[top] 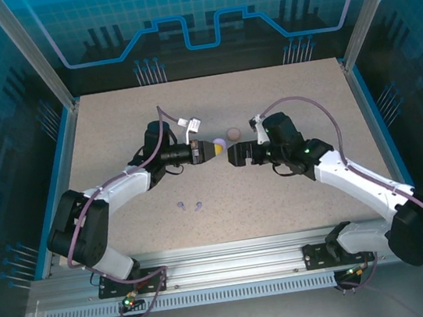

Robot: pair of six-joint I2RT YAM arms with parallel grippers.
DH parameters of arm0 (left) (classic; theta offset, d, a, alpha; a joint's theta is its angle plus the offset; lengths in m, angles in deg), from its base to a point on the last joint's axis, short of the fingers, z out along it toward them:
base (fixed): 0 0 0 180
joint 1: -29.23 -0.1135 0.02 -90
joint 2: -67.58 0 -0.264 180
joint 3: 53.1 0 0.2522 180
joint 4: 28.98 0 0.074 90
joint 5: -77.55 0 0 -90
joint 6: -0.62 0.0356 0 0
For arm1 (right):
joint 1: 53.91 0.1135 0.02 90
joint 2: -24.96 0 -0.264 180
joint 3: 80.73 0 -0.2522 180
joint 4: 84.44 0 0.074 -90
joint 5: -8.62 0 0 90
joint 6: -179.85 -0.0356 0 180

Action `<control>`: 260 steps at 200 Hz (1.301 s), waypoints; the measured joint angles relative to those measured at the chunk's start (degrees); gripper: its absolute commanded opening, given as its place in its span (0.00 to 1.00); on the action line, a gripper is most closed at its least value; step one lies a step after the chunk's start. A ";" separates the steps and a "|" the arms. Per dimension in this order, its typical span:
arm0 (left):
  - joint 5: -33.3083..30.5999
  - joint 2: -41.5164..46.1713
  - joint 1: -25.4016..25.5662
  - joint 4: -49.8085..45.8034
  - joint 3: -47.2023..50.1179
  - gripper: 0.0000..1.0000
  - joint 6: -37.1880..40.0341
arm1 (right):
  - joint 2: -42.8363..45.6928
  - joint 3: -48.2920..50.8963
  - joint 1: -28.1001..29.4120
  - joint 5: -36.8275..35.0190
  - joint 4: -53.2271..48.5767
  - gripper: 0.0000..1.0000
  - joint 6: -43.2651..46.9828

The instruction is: Insert the wireless bluetooth earbuds into the charging case

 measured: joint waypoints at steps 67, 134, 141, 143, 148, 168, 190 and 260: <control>2.14 0.00 0.00 0.59 0.00 0.00 -0.24 | -3.34 -2.23 -0.98 1.44 2.86 1.00 -1.07; 3.06 0.00 -0.20 0.96 0.00 0.00 -1.31 | -5.68 -1.79 -4.98 2.97 5.11 0.99 -2.99; 3.21 0.00 -0.20 0.98 0.00 0.00 -1.31 | -5.68 -1.38 -5.64 3.04 5.51 0.99 -3.30; 3.23 0.02 -0.20 0.98 0.00 0.00 -1.31 | -5.68 -1.29 -5.77 3.04 5.64 0.99 -3.43; 3.39 0.02 -0.20 0.98 0.00 0.00 -1.31 | -5.68 -1.01 -6.21 3.06 5.68 0.99 -3.54; 3.43 0.02 -0.20 1.01 0.00 0.00 -1.31 | -5.68 -0.26 -6.82 3.48 5.60 0.99 -4.11; 3.41 0.02 -0.20 1.01 0.00 0.00 -1.31 | -5.44 -0.24 -6.82 4.39 5.62 0.99 -4.83; 1.38 0.02 0.02 1.79 -0.02 0.00 -1.46 | -6.43 -6.19 -6.82 6.91 2.38 1.00 -19.65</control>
